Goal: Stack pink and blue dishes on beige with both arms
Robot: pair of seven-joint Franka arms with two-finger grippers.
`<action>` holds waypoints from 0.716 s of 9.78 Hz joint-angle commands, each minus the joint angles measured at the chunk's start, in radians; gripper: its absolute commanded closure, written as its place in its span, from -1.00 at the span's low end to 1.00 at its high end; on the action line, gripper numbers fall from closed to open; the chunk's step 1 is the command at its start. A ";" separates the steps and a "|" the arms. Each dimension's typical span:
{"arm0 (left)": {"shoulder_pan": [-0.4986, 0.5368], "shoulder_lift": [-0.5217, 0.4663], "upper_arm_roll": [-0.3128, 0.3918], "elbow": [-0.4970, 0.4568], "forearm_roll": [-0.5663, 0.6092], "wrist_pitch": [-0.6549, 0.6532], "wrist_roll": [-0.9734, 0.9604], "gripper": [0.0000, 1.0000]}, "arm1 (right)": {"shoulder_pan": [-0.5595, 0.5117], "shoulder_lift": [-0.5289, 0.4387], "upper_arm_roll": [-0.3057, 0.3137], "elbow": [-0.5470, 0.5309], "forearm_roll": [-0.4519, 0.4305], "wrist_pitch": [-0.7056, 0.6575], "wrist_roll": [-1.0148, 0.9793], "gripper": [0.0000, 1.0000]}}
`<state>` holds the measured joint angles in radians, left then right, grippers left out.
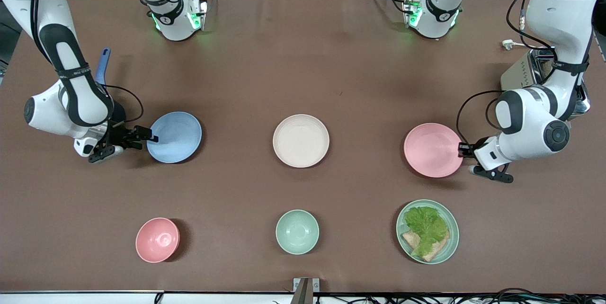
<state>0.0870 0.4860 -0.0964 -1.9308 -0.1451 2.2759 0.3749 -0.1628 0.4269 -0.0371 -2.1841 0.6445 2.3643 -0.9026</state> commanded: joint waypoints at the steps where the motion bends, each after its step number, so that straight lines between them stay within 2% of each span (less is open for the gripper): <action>1: -0.006 -0.029 -0.133 0.047 -0.016 -0.070 -0.203 0.99 | 0.000 -0.019 0.005 -0.039 0.032 0.019 -0.033 -0.21; 3: -0.036 -0.023 -0.264 0.073 0.002 -0.073 -0.446 0.99 | -0.001 -0.008 0.005 -0.039 0.032 0.018 -0.032 0.37; 4: -0.094 -0.020 -0.275 0.078 0.007 -0.067 -0.517 0.99 | -0.003 -0.004 0.005 -0.037 0.037 0.016 -0.024 0.80; 5: -0.165 -0.015 -0.273 0.076 0.006 -0.043 -0.581 0.99 | -0.003 -0.004 0.003 -0.033 0.047 0.010 -0.021 0.99; 7: -0.271 0.031 -0.272 0.090 0.010 0.048 -0.732 0.99 | -0.004 -0.017 -0.016 0.009 0.047 -0.057 0.023 0.99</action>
<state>-0.1353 0.4593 -0.3767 -1.8515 -0.1483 2.2693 -0.2924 -0.1639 0.4234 -0.0427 -2.1880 0.6683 2.3328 -0.8983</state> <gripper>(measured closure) 0.956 0.930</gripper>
